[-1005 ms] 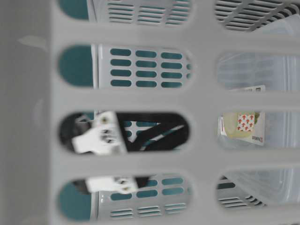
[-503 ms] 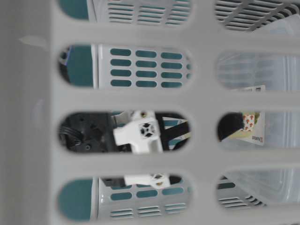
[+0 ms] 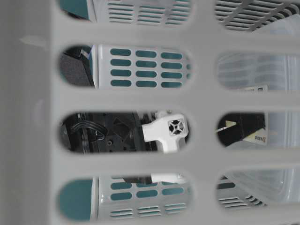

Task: Pick up the cellophane tape from the shopping basket with the left arm.
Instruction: 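Close the left gripper on the clear cellophane tape roll, then lift the held tape roll upward with the left gripper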

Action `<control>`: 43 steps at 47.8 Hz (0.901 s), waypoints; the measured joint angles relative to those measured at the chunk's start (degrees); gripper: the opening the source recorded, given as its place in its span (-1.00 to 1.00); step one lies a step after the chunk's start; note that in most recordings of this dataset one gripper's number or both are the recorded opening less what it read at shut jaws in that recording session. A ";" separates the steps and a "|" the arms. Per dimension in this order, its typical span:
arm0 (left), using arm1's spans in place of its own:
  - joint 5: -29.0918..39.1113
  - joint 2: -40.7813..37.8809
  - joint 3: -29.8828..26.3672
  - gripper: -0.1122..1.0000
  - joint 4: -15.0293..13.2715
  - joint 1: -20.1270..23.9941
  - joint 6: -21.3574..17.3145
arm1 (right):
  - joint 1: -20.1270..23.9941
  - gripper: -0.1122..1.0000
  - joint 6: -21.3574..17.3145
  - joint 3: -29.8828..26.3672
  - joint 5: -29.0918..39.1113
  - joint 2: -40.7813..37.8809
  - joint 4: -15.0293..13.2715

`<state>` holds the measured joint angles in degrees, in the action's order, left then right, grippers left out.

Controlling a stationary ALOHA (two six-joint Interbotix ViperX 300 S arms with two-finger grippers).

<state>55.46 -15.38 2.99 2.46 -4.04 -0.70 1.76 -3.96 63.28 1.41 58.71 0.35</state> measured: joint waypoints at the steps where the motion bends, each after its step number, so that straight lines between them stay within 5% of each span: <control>1: 0.00 0.00 0.00 0.12 -0.09 -0.09 -0.09 | 0.09 0.61 0.00 0.00 0.00 0.00 0.00; 20: 3.43 3.43 -3.52 0.11 -0.09 0.09 -0.53 | 0.09 0.60 0.00 0.26 0.00 0.79 0.00; 43: 25.31 6.42 -20.83 0.11 -0.09 0.09 -0.18 | 0.00 0.60 -0.26 0.79 0.00 0.97 0.00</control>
<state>80.77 -8.96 -17.84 2.37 -3.96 -0.88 1.76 -4.22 64.07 1.41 59.68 0.35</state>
